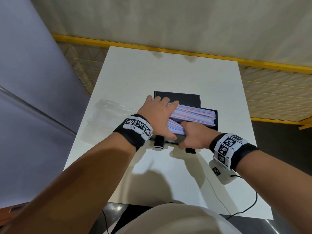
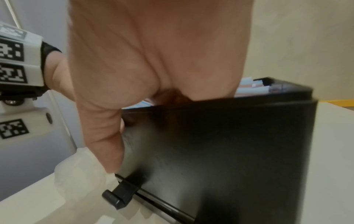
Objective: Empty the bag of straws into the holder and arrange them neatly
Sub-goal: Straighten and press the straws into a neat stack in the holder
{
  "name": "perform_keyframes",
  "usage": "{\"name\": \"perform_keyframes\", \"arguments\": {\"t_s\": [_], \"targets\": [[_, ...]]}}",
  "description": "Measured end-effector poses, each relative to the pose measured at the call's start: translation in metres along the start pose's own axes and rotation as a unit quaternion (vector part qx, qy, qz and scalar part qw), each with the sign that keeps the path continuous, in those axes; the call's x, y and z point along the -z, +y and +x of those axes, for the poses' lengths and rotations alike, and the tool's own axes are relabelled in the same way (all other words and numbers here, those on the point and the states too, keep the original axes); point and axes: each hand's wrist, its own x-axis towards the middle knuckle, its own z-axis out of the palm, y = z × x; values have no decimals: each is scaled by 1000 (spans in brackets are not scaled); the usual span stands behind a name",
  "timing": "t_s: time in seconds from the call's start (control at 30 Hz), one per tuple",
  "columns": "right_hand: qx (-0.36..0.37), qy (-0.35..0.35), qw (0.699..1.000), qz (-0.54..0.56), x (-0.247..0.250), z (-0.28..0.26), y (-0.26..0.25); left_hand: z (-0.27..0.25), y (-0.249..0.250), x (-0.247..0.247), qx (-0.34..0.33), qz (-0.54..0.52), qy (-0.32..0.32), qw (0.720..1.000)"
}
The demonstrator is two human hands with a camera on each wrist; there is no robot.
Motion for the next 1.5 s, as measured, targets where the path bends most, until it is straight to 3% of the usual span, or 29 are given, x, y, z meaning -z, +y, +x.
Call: {"name": "perform_keyframes", "arguments": {"t_s": [0.8, 0.97, 1.27, 1.43, 1.5], "targets": [[8, -49, 999, -4, 28, -1, 4, -6, 5, -2, 7, -31, 2, 999], [61, 16, 995, -73, 38, -10, 7, -10, -1, 0, 14, -54, 13, 998], [109, 147, 979, -86, 28, -29, 28, -18, -5, -6, 20, -77, 24, 997], [187, 327, 920, -109, 21, -40, 31, -14, 1, -10, 60, -70, 11, 996], [188, 348, 908, -138, 23, -39, 28, -11, 5, -8, 65, -65, 1, 996]]}}
